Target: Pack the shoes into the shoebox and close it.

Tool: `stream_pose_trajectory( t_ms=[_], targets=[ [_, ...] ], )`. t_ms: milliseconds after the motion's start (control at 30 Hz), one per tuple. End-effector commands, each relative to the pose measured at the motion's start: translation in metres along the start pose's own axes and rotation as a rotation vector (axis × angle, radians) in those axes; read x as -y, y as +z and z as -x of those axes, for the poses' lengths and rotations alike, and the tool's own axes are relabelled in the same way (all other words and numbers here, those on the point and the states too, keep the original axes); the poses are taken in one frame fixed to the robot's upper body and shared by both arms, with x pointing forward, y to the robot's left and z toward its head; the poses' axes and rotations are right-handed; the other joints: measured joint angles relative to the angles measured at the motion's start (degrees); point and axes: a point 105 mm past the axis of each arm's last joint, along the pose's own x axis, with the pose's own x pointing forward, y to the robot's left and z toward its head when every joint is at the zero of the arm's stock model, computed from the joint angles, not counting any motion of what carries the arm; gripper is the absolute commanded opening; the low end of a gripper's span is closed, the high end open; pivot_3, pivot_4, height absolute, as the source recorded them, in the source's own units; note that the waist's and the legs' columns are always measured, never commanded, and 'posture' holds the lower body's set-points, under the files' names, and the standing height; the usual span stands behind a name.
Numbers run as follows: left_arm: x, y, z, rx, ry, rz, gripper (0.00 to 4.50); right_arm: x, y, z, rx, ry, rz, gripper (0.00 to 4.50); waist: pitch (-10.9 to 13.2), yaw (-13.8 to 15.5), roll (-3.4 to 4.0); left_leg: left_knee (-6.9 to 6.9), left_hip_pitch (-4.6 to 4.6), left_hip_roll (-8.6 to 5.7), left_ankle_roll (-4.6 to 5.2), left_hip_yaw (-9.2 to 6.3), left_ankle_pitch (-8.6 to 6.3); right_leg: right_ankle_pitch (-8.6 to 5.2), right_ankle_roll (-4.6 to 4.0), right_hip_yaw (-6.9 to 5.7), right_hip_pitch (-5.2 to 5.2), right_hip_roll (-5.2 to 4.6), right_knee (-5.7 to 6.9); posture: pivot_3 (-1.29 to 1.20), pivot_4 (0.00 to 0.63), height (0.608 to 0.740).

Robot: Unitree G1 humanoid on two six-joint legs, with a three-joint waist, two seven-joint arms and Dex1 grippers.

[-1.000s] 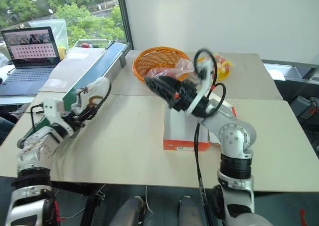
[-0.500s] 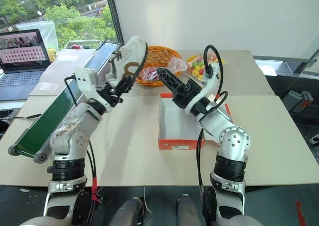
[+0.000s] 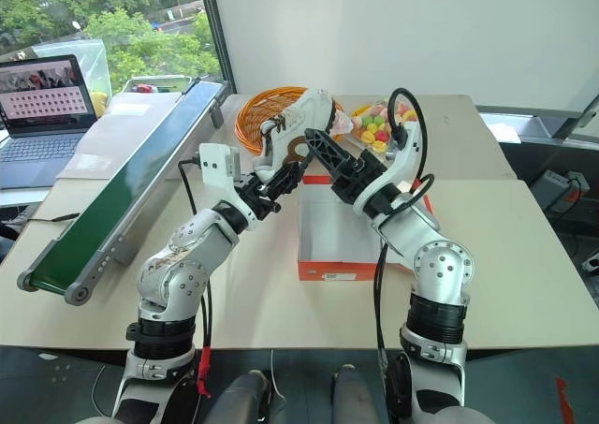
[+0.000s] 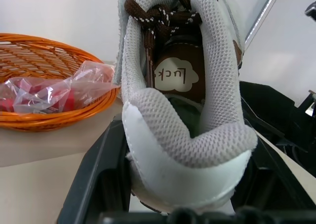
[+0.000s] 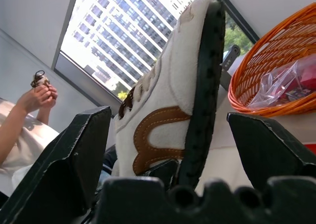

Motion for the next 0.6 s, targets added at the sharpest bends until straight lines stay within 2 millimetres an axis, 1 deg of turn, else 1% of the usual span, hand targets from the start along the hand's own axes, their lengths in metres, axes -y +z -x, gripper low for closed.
stream_pose_trajectory(
  t_ms=[33,200,267,333,500,533,600],
  targets=[
    [0.023,0.004,0.004,0.004,-0.086,-0.016,2.15,-0.004,0.008,-0.002,0.035,0.027,0.031,4.50,0.00,0.01,0.00,0.00,-0.01,0.00,0.00,0.00,0.00,0.00,0.00,0.00,-0.01,0.00,0.00,0.00,0.150,0.740],
    [0.034,-0.005,0.009,-0.054,-0.145,-0.032,2.15,-0.003,0.001,-0.009,0.017,0.036,0.035,4.50,0.00,-0.08,0.01,0.00,0.01,0.01,0.00,0.01,0.00,0.00,0.00,0.01,-0.01,0.01,0.01,0.00,0.150,0.740],
    [0.036,-0.004,0.009,-0.061,-0.163,-0.039,2.13,-0.002,0.000,-0.010,0.016,0.036,0.036,3.98,0.00,-0.09,0.03,0.00,0.02,0.04,0.00,0.02,0.00,0.00,0.00,0.01,0.00,0.04,0.02,0.00,0.150,0.740],
    [0.034,-0.002,0.009,-0.061,-0.158,-0.040,2.13,-0.002,0.000,-0.011,0.016,0.045,0.042,3.50,0.00,-0.02,0.04,0.00,0.02,0.05,0.00,0.02,0.00,0.00,0.00,0.01,0.00,0.04,0.02,0.00,0.150,0.740],
    [0.024,-0.003,0.014,-0.091,-0.140,-0.045,2.13,-0.003,0.006,-0.011,0.037,0.052,0.050,1.68,0.00,-0.07,0.04,0.00,0.00,0.04,0.00,0.03,0.00,0.00,0.00,0.01,-0.01,0.04,0.00,0.00,0.150,0.740],
    [0.022,-0.005,0.016,-0.102,-0.138,-0.046,2.13,-0.003,0.006,-0.012,0.039,0.054,0.052,1.43,0.00,-0.08,0.04,-0.01,0.00,0.05,0.01,0.03,0.00,0.00,0.00,0.01,-0.01,0.04,0.00,0.00,0.150,0.740],
    [0.018,-0.006,0.018,-0.118,-0.129,-0.041,2.13,-0.004,0.007,-0.012,0.040,0.058,0.059,0.79,0.00,-0.04,0.04,0.00,0.01,0.05,0.01,0.03,0.00,0.00,0.00,0.01,-0.01,0.04,0.01,0.00,0.150,0.740]
  ],
)
